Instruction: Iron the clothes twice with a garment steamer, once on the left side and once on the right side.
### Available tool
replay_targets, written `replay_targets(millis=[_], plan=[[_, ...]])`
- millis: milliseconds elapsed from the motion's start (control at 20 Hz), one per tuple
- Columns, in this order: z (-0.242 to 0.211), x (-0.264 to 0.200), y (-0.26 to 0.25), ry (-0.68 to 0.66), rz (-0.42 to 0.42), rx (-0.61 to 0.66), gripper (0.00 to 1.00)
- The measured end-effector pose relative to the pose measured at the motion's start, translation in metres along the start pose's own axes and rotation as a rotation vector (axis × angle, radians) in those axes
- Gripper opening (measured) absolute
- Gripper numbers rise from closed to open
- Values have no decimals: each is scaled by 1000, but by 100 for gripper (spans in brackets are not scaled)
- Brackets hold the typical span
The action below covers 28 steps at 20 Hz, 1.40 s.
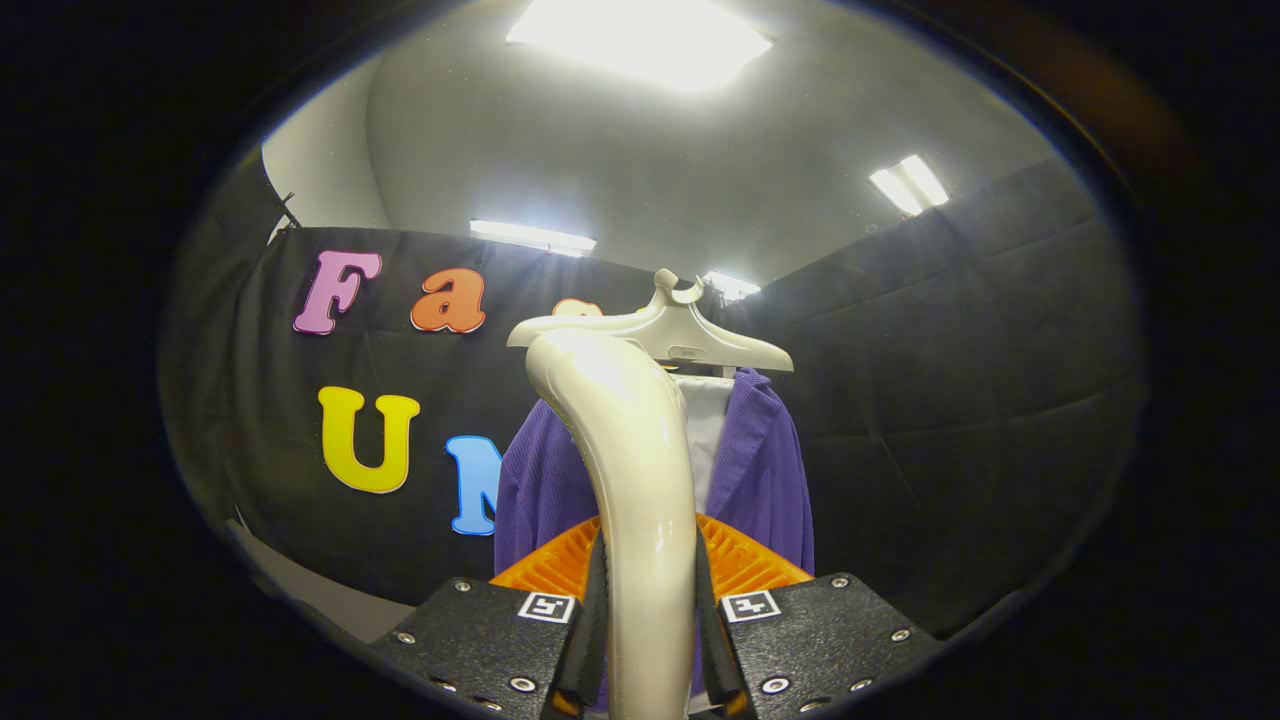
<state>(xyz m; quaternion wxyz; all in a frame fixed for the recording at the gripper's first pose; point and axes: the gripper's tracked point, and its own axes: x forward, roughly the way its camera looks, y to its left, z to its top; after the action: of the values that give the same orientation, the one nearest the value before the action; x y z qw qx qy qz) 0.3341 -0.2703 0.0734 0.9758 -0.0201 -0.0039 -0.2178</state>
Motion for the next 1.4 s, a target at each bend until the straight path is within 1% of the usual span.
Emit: replay_targets(millis=[250,350,500,800,1400], plan=[[-3,42,3,11,-42,-6,39],[-8,54,11,22,-27,-13,39],[-20,62,17,35,-23,-65,39],[-56,56,17,66,-40,-67,39],[-143,29,22,171,-16,-148,39]])
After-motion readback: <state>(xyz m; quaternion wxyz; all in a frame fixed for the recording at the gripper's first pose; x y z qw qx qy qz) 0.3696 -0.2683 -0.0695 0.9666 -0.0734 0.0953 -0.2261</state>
